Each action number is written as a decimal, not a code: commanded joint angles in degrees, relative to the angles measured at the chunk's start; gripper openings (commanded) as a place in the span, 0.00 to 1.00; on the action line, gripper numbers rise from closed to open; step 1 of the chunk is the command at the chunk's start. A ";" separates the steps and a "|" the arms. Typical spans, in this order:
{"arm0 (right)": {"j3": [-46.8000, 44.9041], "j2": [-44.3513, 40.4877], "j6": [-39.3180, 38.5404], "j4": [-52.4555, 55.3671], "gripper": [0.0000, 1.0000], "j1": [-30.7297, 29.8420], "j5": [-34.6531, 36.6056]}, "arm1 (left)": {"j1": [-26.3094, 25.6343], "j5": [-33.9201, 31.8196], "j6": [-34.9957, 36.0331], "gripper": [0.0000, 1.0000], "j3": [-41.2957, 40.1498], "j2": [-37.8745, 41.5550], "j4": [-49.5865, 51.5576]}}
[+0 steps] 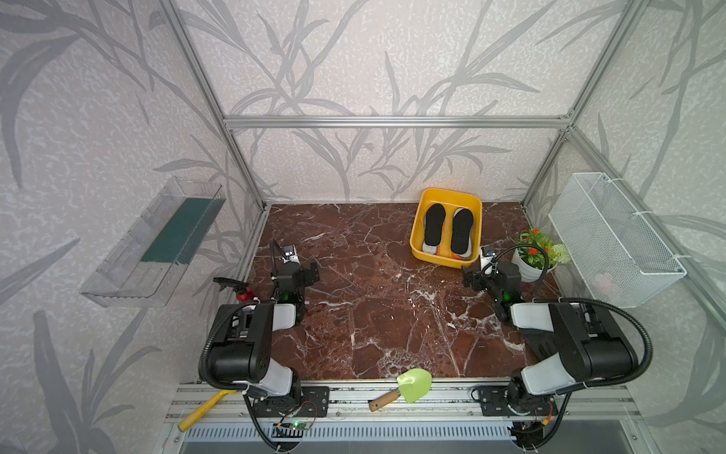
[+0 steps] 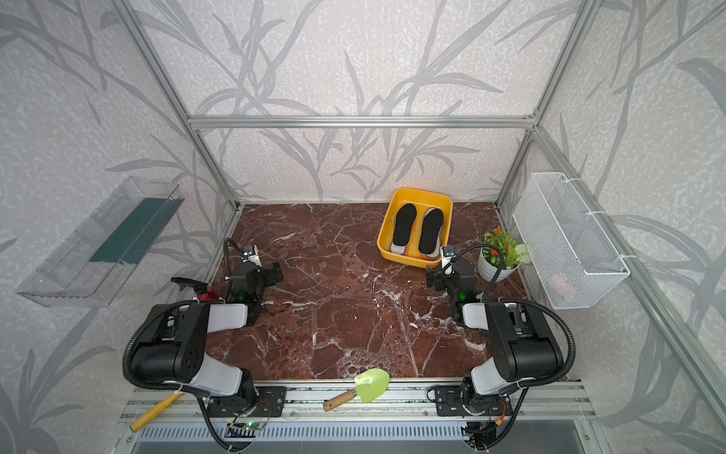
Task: Put the insoles into the storage box
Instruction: Reset both arms
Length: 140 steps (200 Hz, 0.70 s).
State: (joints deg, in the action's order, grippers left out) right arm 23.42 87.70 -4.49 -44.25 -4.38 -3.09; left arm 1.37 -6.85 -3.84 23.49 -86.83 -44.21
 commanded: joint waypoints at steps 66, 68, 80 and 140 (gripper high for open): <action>1.28 -0.25 -0.36 0.38 0.99 0.01 -0.14 | 0.30 1.05 0.81 0.99 0.77 -0.10 0.26; 1.28 -0.25 -0.39 0.39 0.99 0.10 -0.16 | 0.24 1.03 0.79 0.99 0.77 -0.14 0.26; 1.28 -0.25 -0.32 0.39 0.99 0.08 -0.14 | 0.25 1.05 0.77 0.99 0.77 -0.15 0.28; 1.28 -0.25 -0.34 0.35 0.99 0.08 -0.17 | 2.90 8.85 0.68 0.99 0.51 -0.14 -0.11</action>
State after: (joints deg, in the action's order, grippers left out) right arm 23.51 87.70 -4.54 -44.25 -4.38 -3.09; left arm 3.95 2.81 -2.66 23.40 -86.83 -44.66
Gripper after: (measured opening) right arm 0.991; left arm 0.992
